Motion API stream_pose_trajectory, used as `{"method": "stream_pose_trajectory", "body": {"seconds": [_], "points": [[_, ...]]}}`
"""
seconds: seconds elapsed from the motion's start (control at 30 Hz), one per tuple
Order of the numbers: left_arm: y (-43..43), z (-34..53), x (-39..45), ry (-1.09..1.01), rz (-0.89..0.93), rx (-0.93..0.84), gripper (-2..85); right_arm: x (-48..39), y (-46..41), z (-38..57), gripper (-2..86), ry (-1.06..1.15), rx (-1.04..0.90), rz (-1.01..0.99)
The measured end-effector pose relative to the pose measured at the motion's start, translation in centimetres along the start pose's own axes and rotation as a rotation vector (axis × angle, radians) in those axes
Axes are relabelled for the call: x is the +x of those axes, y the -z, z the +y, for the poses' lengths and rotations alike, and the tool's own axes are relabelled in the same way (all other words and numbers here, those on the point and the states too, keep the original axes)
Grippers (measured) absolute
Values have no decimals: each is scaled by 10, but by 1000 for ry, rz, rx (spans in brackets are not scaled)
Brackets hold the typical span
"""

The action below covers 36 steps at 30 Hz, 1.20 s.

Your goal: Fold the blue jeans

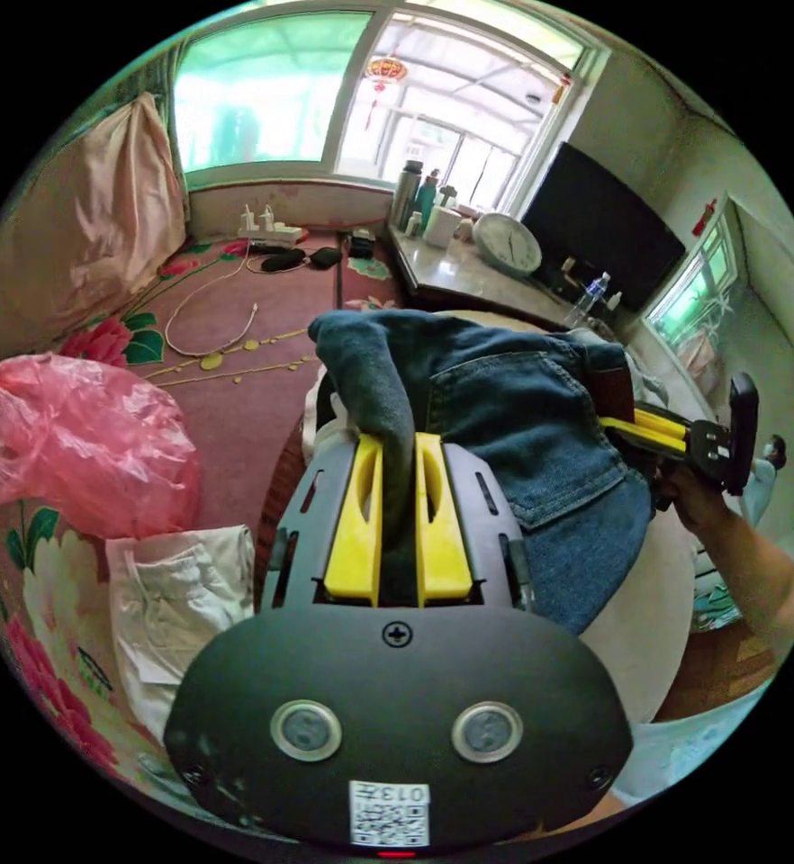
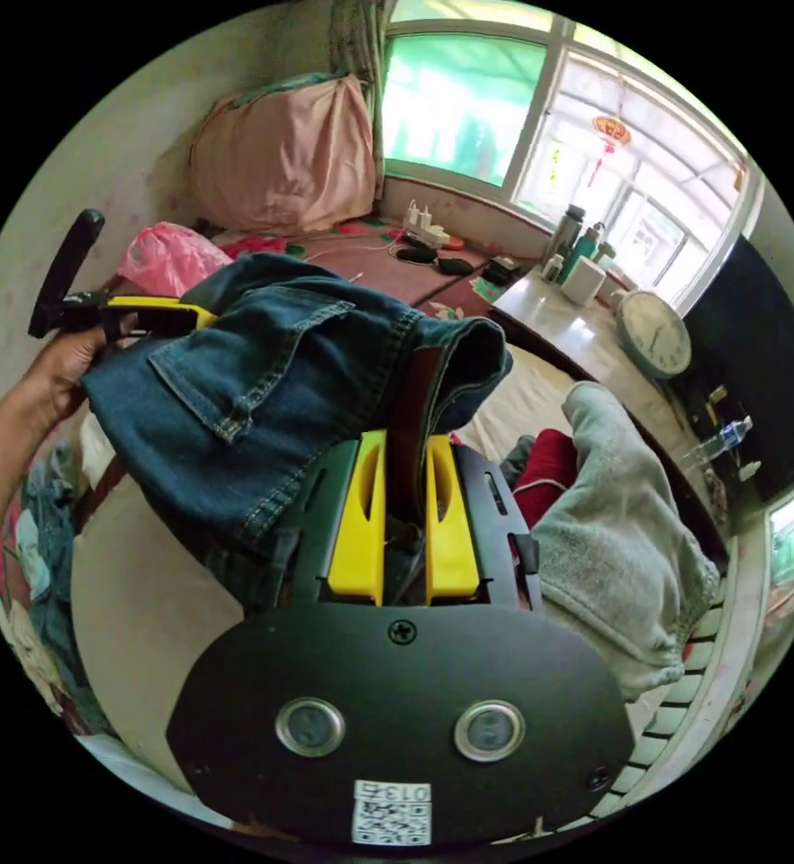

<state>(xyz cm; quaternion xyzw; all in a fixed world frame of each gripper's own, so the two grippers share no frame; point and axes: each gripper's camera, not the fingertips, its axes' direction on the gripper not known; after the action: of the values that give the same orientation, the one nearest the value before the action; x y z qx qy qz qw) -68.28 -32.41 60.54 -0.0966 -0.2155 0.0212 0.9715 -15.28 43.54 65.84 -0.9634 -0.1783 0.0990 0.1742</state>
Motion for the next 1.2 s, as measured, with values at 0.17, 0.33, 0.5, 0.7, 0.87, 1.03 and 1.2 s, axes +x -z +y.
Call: {"method": "stream_pose_trajectory", "body": {"seconds": [0.17,0.33,0.5,0.7,0.87,1.03,1.2], "points": [[11,50,-1,-92,-138,53,67,-37,-5,-6,69,-19,78,87],[37,86,-26,13,-36,59,64,-42,8,-22,86,-73,75,27],[102,165,-42,129,-60,280,37,-25,73,3,87,-270,235,-77],[167,298,-11,15,-188,276,76,-69,143,76,95,-147,353,-45],[199,493,58,58,-171,204,47,-143,161,149,51,-20,329,-144],[216,653,100,207,-125,-27,5,-220,165,199,7,150,209,-319],[258,766,100,411,-202,-73,7,-291,177,220,7,242,170,-455]]}}
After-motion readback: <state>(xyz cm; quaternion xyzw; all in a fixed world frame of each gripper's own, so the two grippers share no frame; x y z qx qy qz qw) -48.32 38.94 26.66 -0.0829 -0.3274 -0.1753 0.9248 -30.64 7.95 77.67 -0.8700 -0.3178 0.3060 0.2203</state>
